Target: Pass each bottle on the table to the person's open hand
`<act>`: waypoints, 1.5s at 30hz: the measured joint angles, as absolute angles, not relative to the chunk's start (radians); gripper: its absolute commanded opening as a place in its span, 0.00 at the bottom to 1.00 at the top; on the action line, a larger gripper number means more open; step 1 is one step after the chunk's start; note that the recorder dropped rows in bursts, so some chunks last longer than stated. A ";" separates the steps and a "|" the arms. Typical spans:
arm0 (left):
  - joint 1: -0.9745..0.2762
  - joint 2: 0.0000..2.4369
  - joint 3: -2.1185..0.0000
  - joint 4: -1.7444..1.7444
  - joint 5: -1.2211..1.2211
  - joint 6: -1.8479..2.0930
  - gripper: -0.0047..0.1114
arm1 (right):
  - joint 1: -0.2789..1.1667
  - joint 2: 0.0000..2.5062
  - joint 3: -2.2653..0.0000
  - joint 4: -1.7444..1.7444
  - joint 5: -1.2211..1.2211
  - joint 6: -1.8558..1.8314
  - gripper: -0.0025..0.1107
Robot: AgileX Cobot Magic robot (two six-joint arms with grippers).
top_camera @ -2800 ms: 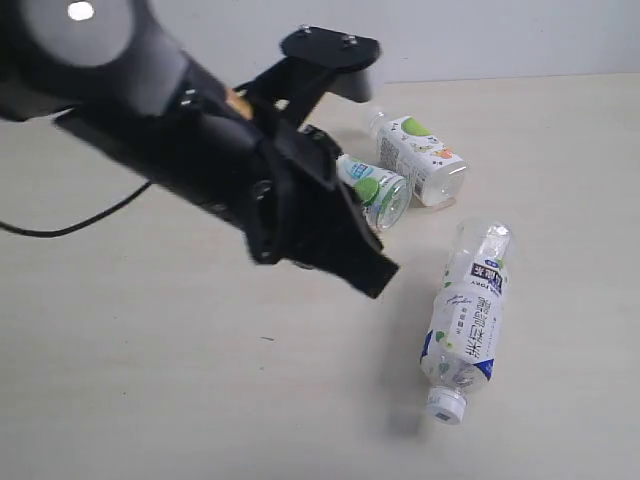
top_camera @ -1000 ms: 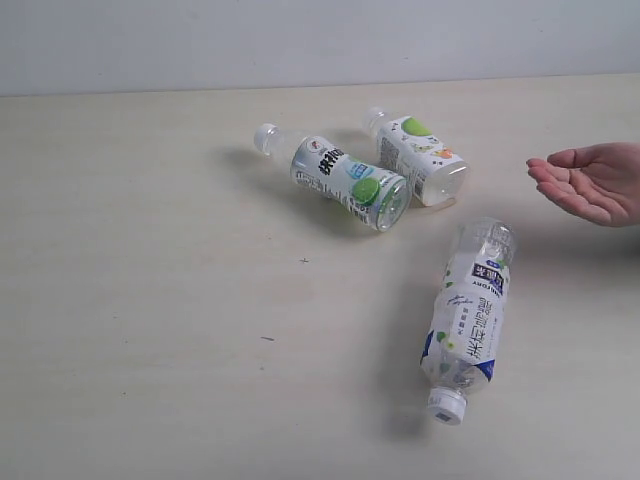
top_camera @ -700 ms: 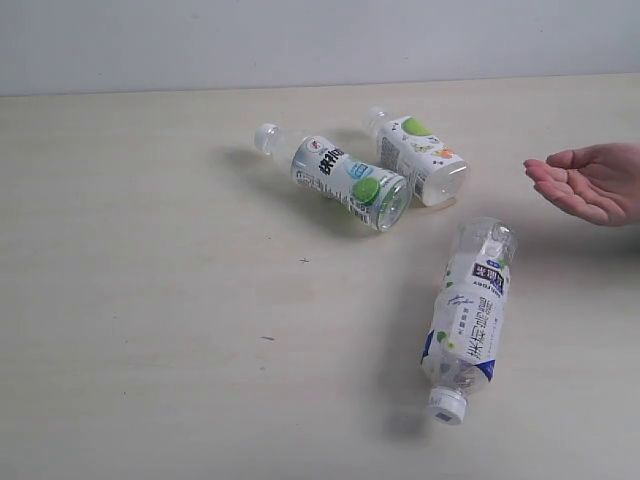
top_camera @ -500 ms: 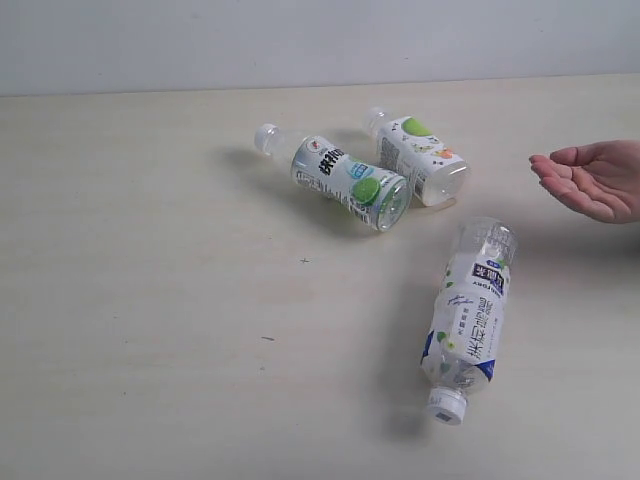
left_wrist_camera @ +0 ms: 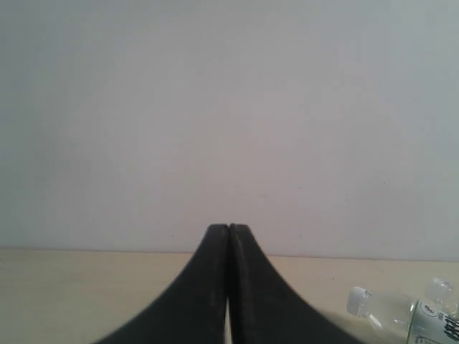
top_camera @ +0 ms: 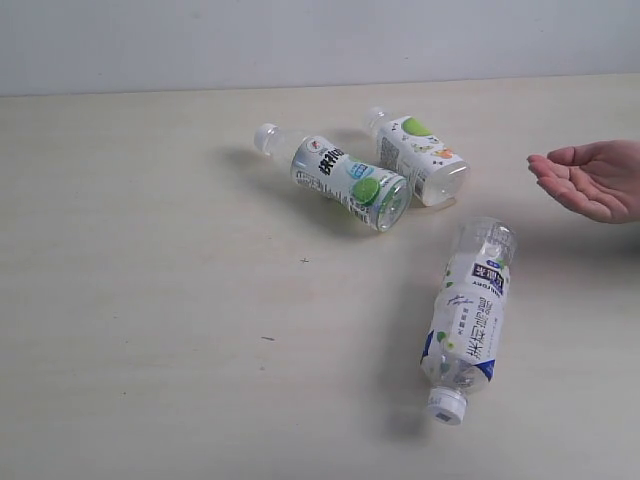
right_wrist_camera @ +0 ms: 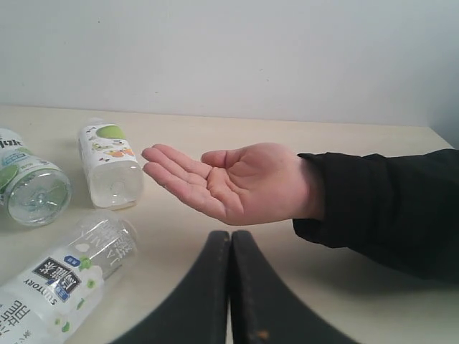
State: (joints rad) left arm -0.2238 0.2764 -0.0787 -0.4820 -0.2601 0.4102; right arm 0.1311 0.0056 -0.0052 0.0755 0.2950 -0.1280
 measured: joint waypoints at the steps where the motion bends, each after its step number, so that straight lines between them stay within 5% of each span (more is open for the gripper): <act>1: -0.222 0.276 -0.079 -0.482 -0.260 0.410 0.04 | 0.131 0.006 -0.005 0.076 0.295 -0.128 0.02; 30: -0.220 0.276 -0.079 -0.482 -0.260 0.410 0.04 | 0.131 0.006 -0.005 0.062 0.289 -0.131 0.02; 45: -0.220 0.276 -0.079 -0.482 -0.260 0.410 0.04 | 0.131 0.006 -0.005 0.336 -0.101 0.067 0.02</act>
State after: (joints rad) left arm -0.2200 0.2764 -0.0787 -0.4820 -0.2601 0.4102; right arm 0.1311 0.0056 -0.0052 0.3359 -0.1013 0.0674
